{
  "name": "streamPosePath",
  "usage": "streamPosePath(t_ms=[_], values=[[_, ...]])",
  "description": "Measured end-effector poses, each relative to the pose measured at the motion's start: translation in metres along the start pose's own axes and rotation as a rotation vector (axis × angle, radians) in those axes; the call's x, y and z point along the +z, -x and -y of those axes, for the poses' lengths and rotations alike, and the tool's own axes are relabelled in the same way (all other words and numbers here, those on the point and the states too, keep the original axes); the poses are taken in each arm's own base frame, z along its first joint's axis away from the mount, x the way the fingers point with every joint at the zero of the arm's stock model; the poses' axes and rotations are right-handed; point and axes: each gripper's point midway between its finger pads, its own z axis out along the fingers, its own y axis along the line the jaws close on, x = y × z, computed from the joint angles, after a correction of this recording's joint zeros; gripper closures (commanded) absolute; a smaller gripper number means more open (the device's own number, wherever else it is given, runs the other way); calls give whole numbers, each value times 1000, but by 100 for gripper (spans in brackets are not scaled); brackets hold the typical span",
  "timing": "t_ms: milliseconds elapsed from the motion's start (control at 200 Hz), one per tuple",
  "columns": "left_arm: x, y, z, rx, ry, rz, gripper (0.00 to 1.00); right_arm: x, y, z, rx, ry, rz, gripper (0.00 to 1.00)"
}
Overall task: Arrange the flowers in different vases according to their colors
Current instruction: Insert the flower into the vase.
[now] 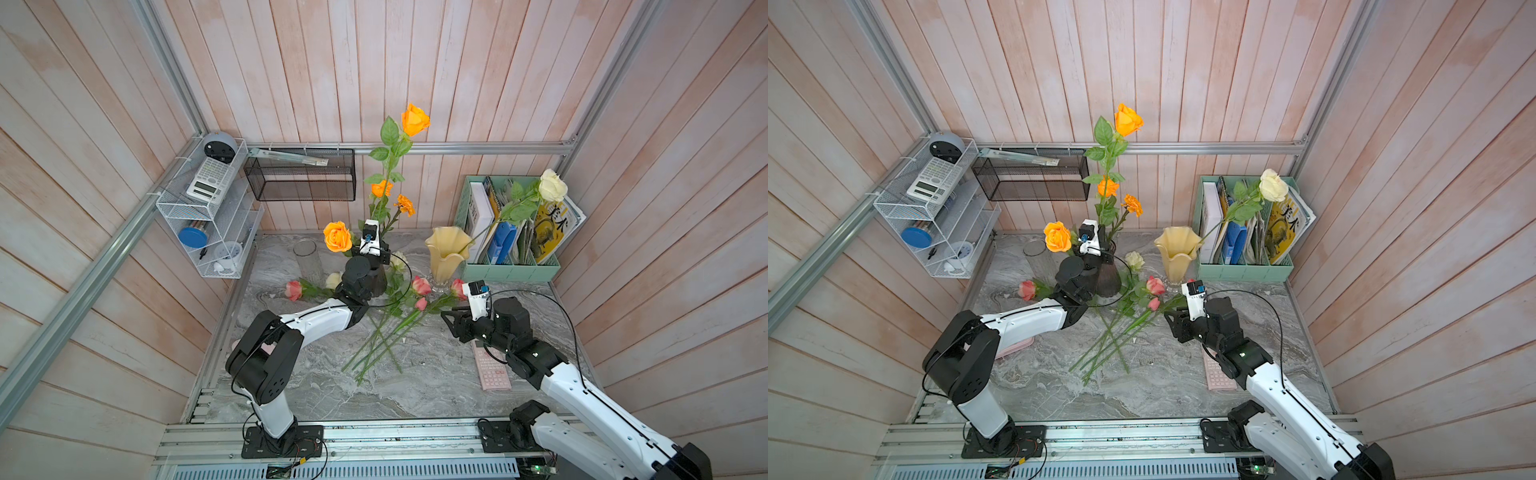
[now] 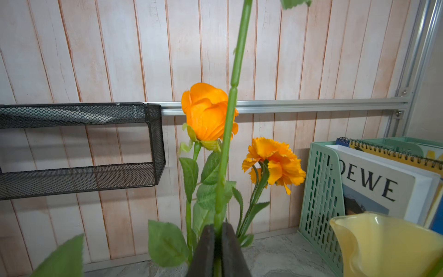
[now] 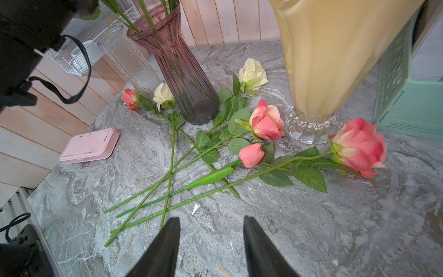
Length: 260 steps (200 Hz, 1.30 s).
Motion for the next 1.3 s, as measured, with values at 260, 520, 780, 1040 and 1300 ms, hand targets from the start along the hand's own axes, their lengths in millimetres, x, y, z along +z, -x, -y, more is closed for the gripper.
streamPosePath(t_ms=[260,520,780,1040,1300], values=[[-9,-11,2,-34,20,-43,46,-3,3,-2,10,4,13,51],[-20,19,-1,-61,15,-40,28,-14,7,-5,17,12,39,51],[-59,67,12,-65,-61,-67,26,-16,2,-4,40,7,22,51],[-106,67,18,-20,-232,-247,26,-14,-5,-1,63,-4,-10,51],[-145,-53,39,105,-369,-693,32,-4,-25,11,113,-58,-92,51]])
